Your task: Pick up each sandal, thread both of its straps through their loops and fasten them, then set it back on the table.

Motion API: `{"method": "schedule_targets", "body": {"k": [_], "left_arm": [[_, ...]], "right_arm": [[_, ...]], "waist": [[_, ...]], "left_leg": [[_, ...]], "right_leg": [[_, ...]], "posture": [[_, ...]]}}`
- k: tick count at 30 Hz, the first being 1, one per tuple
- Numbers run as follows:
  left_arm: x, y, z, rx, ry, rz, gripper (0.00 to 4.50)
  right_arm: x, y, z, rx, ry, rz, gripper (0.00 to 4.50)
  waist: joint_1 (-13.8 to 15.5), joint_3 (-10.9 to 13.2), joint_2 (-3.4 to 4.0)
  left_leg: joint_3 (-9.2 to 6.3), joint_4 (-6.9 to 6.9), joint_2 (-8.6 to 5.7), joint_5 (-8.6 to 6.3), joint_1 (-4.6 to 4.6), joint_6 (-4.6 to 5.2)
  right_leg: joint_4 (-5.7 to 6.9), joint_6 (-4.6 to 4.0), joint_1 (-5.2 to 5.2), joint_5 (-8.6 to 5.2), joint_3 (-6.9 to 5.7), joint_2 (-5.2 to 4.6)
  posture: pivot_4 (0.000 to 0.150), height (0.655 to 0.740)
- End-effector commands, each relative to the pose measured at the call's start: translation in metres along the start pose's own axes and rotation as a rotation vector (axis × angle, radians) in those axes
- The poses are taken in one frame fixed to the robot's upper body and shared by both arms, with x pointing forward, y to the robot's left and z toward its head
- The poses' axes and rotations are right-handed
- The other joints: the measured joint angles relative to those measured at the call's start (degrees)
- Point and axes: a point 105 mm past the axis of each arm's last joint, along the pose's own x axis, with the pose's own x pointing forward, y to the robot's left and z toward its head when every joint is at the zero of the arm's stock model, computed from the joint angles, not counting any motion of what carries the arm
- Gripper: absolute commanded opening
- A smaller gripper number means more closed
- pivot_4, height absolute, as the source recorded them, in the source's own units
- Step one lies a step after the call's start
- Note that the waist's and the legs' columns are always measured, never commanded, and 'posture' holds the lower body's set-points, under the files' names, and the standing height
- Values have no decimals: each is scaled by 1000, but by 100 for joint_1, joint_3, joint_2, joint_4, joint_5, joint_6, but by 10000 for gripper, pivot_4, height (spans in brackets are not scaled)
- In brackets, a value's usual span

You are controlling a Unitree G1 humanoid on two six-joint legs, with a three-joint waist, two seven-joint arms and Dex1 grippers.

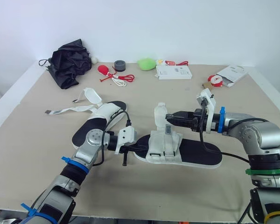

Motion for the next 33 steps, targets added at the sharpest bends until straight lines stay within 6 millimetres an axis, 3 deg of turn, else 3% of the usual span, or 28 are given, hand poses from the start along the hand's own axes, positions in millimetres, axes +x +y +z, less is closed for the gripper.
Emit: {"method": "schedule_targets", "body": {"k": [1,2,4,21,24,33], "left_arm": [[0,-36,-63,-215,199,-67,0],[0,-36,-63,-215,198,-66,0],[0,-36,-63,-215,198,-66,0],[1,-34,-64,-214,200,-65,0],[1,-34,-65,-213,204,-71,0],[0,-34,-66,-213,209,-68,0]], "right_arm": [[1,5,13,-52,-26,20,12671],[2,5,13,-52,-25,23,7189],[3,5,12,-52,-23,25,988],[-12,3,21,-88,-81,14,988],[-12,-8,16,-55,-56,-41,7533],[4,-15,12,-35,-34,-32,7533]], "waist": [[0,-1,1],[0,-1,1],[0,-1,1],[0,-2,3],[0,-3,4],[-1,-11,17]], "left_leg": [[0,1,0,0,0,0],[0,1,0,0,1,0],[0,2,0,0,1,0],[1,7,0,0,1,0],[1,8,0,0,1,0],[4,16,2,1,4,1]], "right_leg": [[0,0,0,0,0,0],[0,0,0,1,0,0],[0,0,1,1,0,1],[1,0,3,3,1,1],[1,0,3,4,1,2],[2,-4,5,10,3,7]], "posture": [[1500,7400],[1500,7400],[1500,7400],[1500,7400],[1500,7400],[1500,7400]]}}
